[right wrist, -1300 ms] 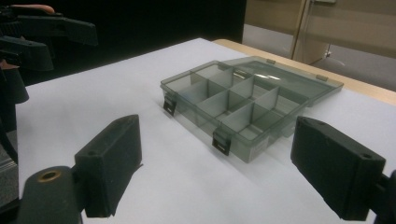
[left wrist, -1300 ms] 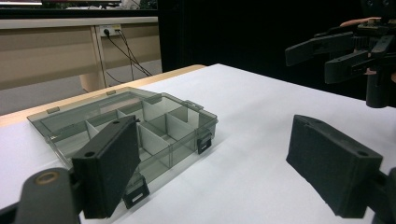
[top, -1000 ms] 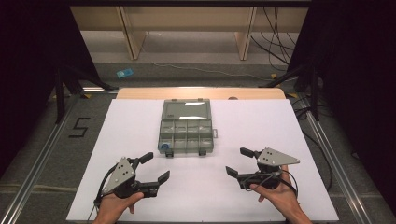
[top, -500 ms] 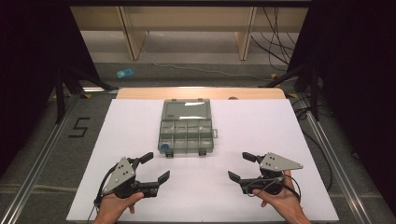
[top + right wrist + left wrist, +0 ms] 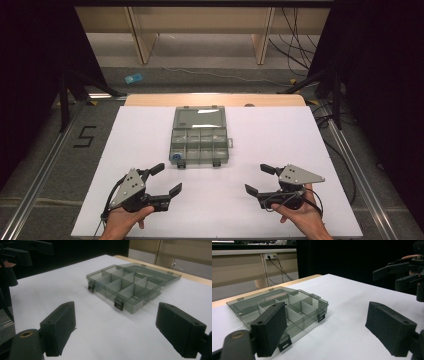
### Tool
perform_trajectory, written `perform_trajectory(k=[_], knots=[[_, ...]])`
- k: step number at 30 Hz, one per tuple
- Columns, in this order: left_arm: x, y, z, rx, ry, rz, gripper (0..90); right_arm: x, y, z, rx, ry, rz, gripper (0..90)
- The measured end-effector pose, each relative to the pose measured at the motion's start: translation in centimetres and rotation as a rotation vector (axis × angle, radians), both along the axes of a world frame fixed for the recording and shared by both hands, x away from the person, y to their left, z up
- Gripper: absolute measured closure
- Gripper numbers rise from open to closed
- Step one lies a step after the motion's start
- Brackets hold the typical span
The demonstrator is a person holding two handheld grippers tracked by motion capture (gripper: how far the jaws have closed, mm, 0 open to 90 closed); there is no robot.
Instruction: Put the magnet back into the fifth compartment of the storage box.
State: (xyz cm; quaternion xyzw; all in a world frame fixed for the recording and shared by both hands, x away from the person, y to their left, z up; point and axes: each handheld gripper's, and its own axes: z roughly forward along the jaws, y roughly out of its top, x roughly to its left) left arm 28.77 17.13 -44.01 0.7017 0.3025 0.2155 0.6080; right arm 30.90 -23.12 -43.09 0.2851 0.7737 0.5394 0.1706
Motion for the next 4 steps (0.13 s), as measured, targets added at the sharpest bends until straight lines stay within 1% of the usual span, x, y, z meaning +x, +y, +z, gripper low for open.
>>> perform_trajectory(k=[1, 2, 4], knots=[[0.0, 0.0, 0.0, 0.0, 0.0, 0.0, 16.4, -0.01, 0.01, 0.0, -0.002, 0.0, 0.0, 17.1], [0.01, 0.0, -0.01, 0.0, 0.0, 0.0, 16.4, 0.01, 0.11, -0.06, 0.007, -0.006, 0.0, 17.2], [0.02, 0.0, -0.01, 0.001, 0.0, 0.0, 16.4, -0.14, 0.11, 0.02, 0.0, 0.014, 0.0, 17.2]])
